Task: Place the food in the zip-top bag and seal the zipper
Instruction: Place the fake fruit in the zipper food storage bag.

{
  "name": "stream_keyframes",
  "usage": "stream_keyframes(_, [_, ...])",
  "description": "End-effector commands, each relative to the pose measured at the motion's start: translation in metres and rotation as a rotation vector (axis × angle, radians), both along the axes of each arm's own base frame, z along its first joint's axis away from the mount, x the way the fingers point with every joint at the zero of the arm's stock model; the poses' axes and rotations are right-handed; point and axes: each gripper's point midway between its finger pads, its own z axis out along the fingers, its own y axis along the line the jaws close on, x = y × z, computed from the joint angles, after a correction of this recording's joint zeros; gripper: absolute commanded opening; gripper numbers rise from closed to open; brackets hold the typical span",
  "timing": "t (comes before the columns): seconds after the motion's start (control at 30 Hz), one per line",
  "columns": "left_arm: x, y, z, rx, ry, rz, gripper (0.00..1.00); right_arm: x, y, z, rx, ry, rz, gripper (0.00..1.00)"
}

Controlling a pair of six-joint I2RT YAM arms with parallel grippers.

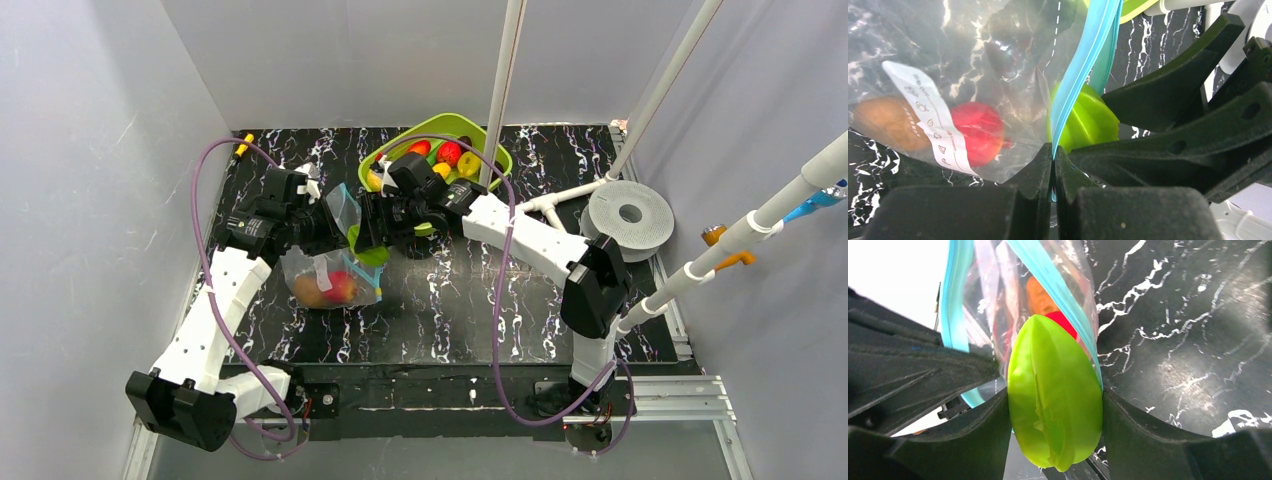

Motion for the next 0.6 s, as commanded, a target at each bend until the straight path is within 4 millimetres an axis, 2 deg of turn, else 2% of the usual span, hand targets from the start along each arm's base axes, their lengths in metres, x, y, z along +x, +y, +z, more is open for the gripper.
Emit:
stream_keyframes(0.0, [-0.008,-0.014,0.013,-0.084,-0.013,-0.038,0.0,0.017,-0.008,0.024,-0.027,-0.077,-0.099,0.13])
stream_keyframes(0.2, [-0.009,-0.026,0.018,-0.152,-0.008,-0.063,0.0,0.02,0.002,0.036,0.015,-0.085,-0.088,0.27])
stream_keyframes(0.27, [-0.009,-0.026,0.019,-0.156,-0.008,-0.064,0.0,0.02,0.003,0.039,0.022,-0.095,-0.08,0.38])
stream_keyframes(0.3, [-0.01,-0.026,0.019,-0.156,-0.01,-0.063,0.0,0.02,0.003,0.041,0.024,-0.103,-0.076,0.48])
stream_keyframes(0.37, [-0.011,-0.025,0.019,-0.155,-0.009,-0.062,0.0,0.02,0.002,0.043,0.024,-0.115,-0.068,0.61])
stream_keyframes(0.47, [-0.011,-0.023,0.018,-0.143,-0.009,-0.056,0.0,0.017,-0.001,0.045,0.027,-0.128,-0.055,0.75])
stream_keyframes(0.57, [-0.011,-0.021,0.017,-0.132,-0.009,-0.051,0.0,0.014,-0.004,0.046,0.027,-0.139,-0.04,0.85])
